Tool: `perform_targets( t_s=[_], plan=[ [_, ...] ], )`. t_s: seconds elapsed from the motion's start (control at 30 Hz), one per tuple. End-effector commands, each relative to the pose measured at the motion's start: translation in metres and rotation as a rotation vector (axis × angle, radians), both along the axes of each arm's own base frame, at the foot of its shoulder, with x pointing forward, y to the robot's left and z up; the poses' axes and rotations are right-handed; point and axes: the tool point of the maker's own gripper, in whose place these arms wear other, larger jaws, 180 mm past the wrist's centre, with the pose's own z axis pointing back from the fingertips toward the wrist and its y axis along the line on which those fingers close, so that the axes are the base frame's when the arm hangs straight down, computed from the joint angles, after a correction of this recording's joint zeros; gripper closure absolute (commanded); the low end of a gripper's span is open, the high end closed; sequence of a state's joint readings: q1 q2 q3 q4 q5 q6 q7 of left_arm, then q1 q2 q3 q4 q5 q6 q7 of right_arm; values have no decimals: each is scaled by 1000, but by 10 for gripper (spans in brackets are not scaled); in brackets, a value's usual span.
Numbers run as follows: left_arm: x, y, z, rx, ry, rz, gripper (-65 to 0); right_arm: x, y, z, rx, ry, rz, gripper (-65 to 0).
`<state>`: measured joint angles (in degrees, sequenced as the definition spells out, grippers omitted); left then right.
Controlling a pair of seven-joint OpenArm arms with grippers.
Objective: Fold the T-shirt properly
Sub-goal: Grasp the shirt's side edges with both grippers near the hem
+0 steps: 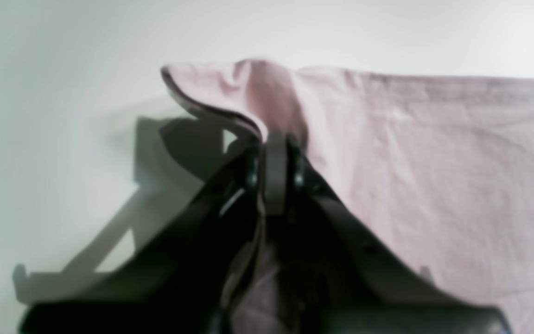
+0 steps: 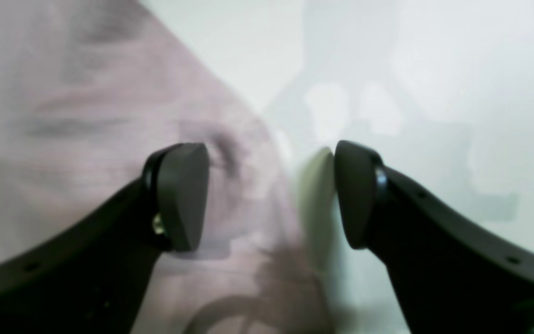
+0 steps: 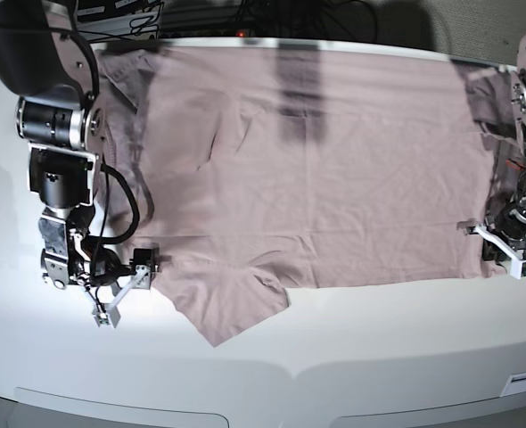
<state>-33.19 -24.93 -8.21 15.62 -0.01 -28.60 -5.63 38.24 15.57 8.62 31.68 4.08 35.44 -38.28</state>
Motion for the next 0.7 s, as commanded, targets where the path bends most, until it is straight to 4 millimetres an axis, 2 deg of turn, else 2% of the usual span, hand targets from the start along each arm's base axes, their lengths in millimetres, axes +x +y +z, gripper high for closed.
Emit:
perform_targets(
  t_s=[0.0,0.13,0.3,0.43,0.67],
  plan=[
    [10,10,15,15,-31,5,0,9,3,14,28,-15,20,-421],
    [10,10,16,15,-32,5,0,-3,16,13,93,47,59,-421],
    [10,10,15,15,-31,5,0,-5,14,12,90,62,58,-421],
    [10,10,15,15,-32,5,0,-10,22,13,146,94,55,-416],
    [10,10,15,15,-31,5,0,-9,23,14,154,85,52,-290]
  ],
)
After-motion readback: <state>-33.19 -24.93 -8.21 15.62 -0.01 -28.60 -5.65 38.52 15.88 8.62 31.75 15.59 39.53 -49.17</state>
